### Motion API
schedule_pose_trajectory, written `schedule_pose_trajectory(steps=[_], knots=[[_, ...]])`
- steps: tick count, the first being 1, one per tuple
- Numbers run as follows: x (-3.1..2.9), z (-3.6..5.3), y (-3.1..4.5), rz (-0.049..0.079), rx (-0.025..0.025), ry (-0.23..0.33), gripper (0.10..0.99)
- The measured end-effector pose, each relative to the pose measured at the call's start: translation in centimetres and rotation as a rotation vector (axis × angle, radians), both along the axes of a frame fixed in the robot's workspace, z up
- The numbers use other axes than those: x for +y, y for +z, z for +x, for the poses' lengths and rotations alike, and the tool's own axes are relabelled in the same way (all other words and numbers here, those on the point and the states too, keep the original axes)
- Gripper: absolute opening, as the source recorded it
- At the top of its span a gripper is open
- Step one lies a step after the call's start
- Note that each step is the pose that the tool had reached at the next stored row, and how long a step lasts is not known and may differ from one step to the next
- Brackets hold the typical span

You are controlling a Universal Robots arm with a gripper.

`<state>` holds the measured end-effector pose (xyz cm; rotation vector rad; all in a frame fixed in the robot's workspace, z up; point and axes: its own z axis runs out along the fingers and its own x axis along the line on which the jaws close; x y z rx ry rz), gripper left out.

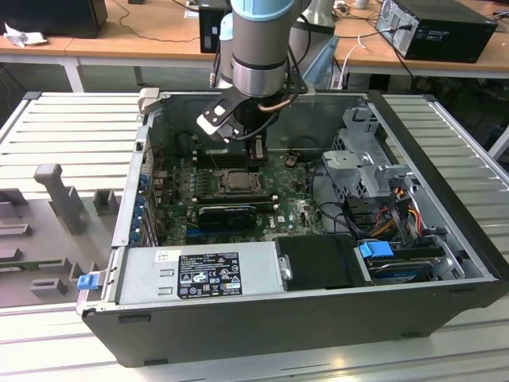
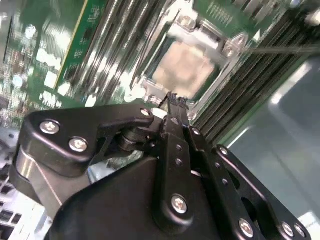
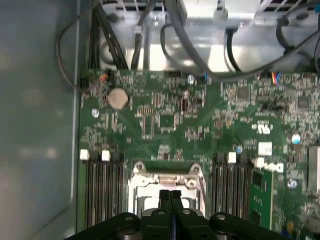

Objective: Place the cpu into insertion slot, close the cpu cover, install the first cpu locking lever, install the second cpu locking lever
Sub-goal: 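Close the cpu cover, then install the first cpu locking lever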

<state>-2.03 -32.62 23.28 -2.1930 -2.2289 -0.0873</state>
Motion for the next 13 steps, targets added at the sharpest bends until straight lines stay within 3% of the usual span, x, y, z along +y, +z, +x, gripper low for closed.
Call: schedule_pose_trajectory(steps=[3, 13], knots=[[0.00, -1.28, -0.09, 0.000, 0.0018, 0.000, 0.106], [0.00, -2.18, -0.09, 0.001, 0.0019, 0.000, 0.106]])
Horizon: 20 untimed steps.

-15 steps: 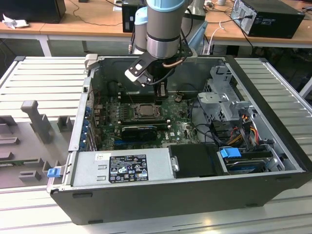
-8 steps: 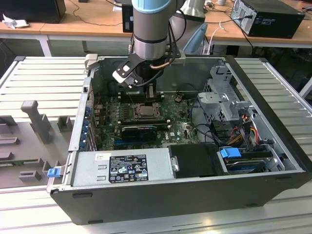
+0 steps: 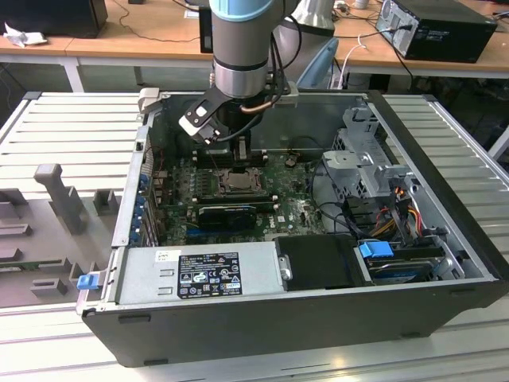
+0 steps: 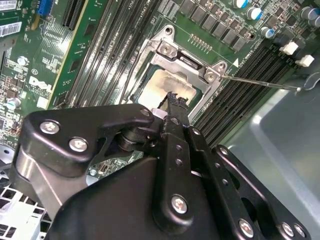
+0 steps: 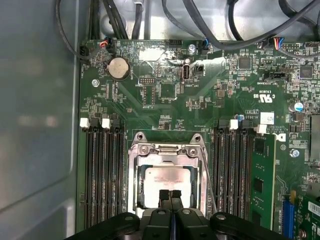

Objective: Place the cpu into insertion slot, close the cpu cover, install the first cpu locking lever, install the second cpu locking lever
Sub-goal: 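Install the first cpu locking lever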

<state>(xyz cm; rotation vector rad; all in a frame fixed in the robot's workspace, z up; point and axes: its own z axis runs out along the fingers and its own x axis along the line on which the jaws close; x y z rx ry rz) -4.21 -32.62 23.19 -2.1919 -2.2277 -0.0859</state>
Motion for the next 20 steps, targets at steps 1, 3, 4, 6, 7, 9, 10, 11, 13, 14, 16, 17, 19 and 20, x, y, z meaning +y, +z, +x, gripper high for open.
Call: schedule_pose_trajectory(steps=[1, 3, 4, 6, 7, 9, 10, 11, 13, 14, 16, 17, 19, 20], knots=[[0.00, 0.00, 0.01, 0.000, 0.0000, 0.000, 0.106], [0.00, 0.00, 0.24, -0.001, 0.0000, 0.000, 0.106], [0.00, 0.00, 0.40, -0.001, 0.0000, 0.000, 0.106], [0.00, 0.00, 0.57, -0.003, 0.0000, 0.000, 0.106], [0.00, 0.00, 0.64, -0.003, 0.0000, 0.000, 0.106], [0.00, 0.00, 0.87, -0.003, 0.0000, 0.000, 0.106], [0.00, -0.01, 1.13, -0.003, 0.0000, 0.000, 0.106], [0.00, 0.00, 1.48, -0.003, 0.0000, 0.000, 0.106], [0.00, 0.00, 2.05, -0.003, 0.0000, 0.000, 0.106], [0.00, 0.00, 2.15, -0.003, 0.0001, 0.000, 0.106], [0.00, 0.00, 2.34, -0.004, 0.0000, 0.000, 0.106], [0.00, 0.00, 2.44, -0.005, 0.0000, 0.000, 0.106], [0.00, -0.01, 2.68, -0.007, 0.0000, 0.000, 0.106], [0.00, -0.01, 2.80, -0.007, 0.0000, 0.000, 0.106]])
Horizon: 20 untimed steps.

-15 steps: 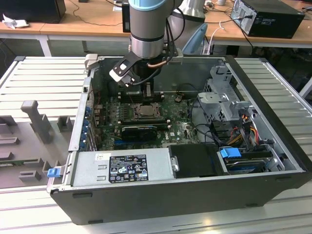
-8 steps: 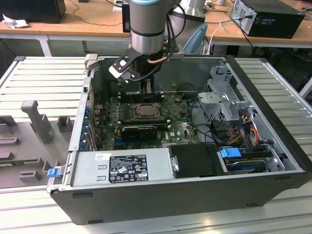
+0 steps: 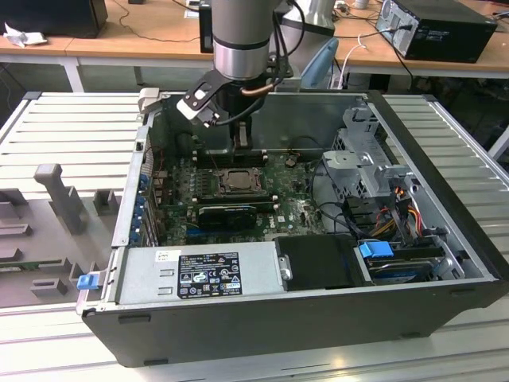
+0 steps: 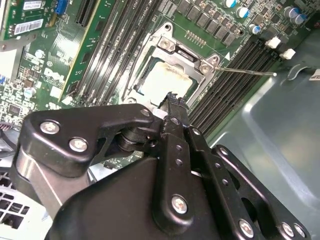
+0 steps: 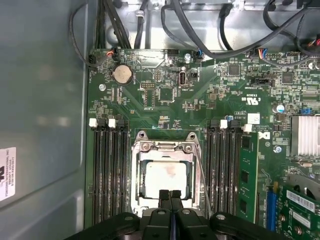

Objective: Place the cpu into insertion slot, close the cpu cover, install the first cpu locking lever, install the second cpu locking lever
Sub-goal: 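Install the first cpu locking lever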

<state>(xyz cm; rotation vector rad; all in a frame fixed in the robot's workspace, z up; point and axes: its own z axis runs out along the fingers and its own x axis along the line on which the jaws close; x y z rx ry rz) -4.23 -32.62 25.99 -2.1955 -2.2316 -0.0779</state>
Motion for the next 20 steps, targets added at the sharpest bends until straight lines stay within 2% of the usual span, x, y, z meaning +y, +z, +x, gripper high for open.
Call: schedule_pose_trajectory(steps=[3, 5, 7, 15, 20], knots=[[0.00, 0.00, 0.74, -0.004, -0.0001, 0.000, 0.106], [0.01, 0.00, 2.30, -0.010, -0.0002, 0.000, 0.106], [0.02, 0.00, 2.30, -0.010, -0.0004, 0.022, 0.106], [0.01, 0.00, 2.28, -0.010, -0.0010, 0.184, 0.106], [0.02, -0.01, 2.20, -0.010, -0.0016, 0.308, 0.106]])
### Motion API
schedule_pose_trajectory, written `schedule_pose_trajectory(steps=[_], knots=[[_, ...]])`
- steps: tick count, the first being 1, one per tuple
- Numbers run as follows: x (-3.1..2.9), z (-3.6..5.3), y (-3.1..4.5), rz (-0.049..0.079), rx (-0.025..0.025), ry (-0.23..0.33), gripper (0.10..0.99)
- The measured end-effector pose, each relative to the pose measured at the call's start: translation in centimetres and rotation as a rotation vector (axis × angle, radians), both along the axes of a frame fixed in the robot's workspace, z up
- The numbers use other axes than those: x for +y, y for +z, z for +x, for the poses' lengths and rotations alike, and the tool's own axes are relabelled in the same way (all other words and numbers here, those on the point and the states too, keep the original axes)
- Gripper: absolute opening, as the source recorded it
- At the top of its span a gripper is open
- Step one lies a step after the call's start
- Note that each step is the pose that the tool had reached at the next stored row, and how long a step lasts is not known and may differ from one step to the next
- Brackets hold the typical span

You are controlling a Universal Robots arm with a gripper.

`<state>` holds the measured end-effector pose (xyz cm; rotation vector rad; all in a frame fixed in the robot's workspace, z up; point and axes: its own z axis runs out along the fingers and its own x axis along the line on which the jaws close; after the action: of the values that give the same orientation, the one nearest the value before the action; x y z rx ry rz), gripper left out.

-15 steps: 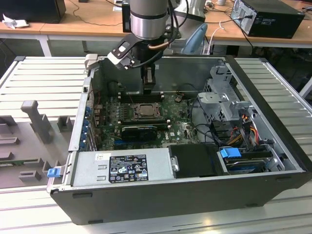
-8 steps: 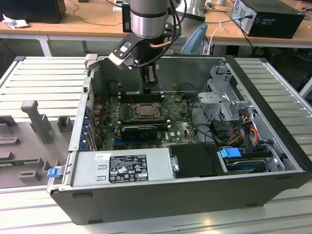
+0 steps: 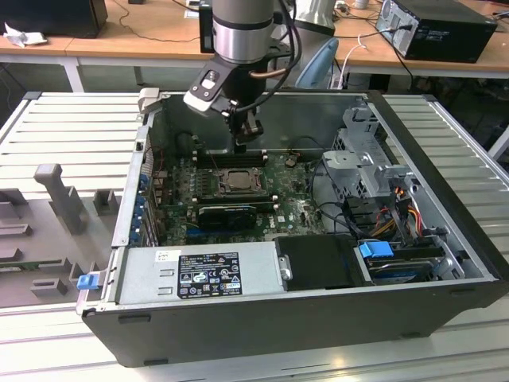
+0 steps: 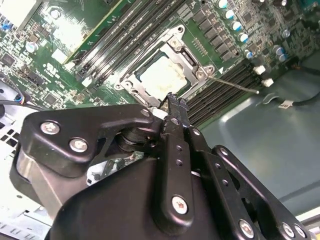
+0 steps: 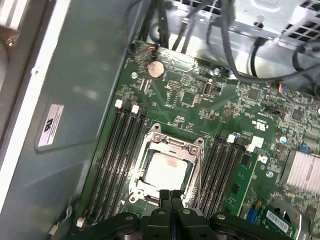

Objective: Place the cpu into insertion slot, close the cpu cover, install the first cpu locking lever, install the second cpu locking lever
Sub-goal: 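Install the first cpu locking lever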

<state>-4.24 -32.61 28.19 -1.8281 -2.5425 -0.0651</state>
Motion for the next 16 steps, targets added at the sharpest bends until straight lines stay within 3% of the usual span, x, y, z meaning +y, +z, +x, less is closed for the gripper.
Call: schedule_pose_trajectory(steps=[4, 8, 16], knots=[[0.03, 0.00, -0.01, -0.001, 0.0000, 0.026, 0.106], [0.11, -0.01, -0.01, -0.001, -0.0001, 0.107, 0.106], [0.12, 0.00, -0.02, -0.001, -0.0001, 0.210, 0.106]])
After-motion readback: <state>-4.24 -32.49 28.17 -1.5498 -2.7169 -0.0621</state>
